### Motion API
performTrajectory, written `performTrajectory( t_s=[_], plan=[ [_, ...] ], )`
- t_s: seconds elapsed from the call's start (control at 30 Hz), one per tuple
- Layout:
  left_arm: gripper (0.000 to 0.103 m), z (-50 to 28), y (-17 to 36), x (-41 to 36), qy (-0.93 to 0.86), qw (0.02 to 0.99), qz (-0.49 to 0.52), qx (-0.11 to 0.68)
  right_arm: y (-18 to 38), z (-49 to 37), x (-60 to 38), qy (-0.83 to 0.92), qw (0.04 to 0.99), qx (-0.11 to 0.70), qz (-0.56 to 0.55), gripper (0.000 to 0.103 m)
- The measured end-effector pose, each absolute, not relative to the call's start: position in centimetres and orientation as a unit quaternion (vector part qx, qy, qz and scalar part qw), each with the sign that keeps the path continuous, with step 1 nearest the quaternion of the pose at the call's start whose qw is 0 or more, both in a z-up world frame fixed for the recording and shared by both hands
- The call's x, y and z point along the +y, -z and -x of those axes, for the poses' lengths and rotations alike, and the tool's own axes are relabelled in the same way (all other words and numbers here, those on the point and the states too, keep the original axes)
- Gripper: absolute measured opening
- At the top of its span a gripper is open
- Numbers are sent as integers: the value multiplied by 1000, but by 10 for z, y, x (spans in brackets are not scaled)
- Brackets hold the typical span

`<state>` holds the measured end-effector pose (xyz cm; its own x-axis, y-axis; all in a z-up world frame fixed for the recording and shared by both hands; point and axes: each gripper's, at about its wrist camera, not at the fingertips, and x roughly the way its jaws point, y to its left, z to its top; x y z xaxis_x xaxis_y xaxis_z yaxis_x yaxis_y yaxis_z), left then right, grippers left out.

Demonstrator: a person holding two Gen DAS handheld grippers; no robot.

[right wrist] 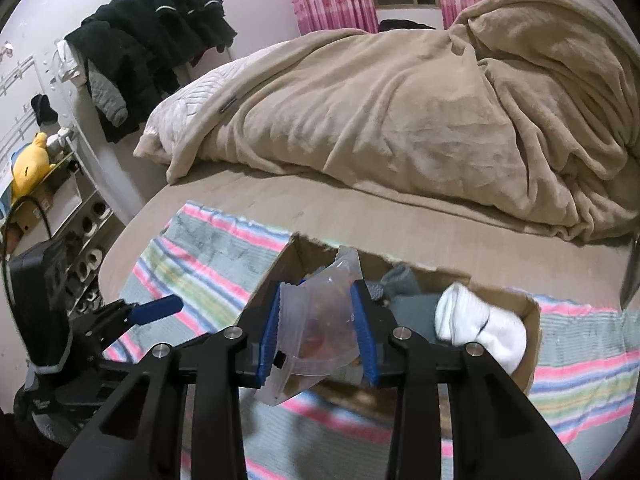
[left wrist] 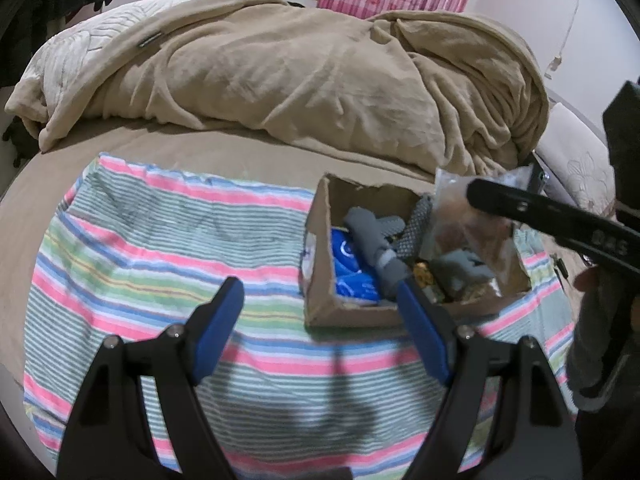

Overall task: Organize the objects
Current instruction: 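Lower the snack bag into the box and open the right tool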

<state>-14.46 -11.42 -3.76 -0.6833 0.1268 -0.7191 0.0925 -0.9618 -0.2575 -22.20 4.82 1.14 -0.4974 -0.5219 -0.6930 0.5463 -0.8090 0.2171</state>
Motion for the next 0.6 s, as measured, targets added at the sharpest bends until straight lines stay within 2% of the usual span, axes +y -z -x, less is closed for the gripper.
performTrajectory(
  t_s=[0.3,0.43,0.6],
  plan=[
    [80,152,46,-117,-903,8,406,-141,50,245,57,850,280,-12,-446,36],
    [80,152,50,-114,-901,12,411,-140,61,234,55,853,275,3,-445,37],
    [80,146,50,-108,-899,14,416,-134,56,226,53,859,265,15,-439,47]
  ],
)
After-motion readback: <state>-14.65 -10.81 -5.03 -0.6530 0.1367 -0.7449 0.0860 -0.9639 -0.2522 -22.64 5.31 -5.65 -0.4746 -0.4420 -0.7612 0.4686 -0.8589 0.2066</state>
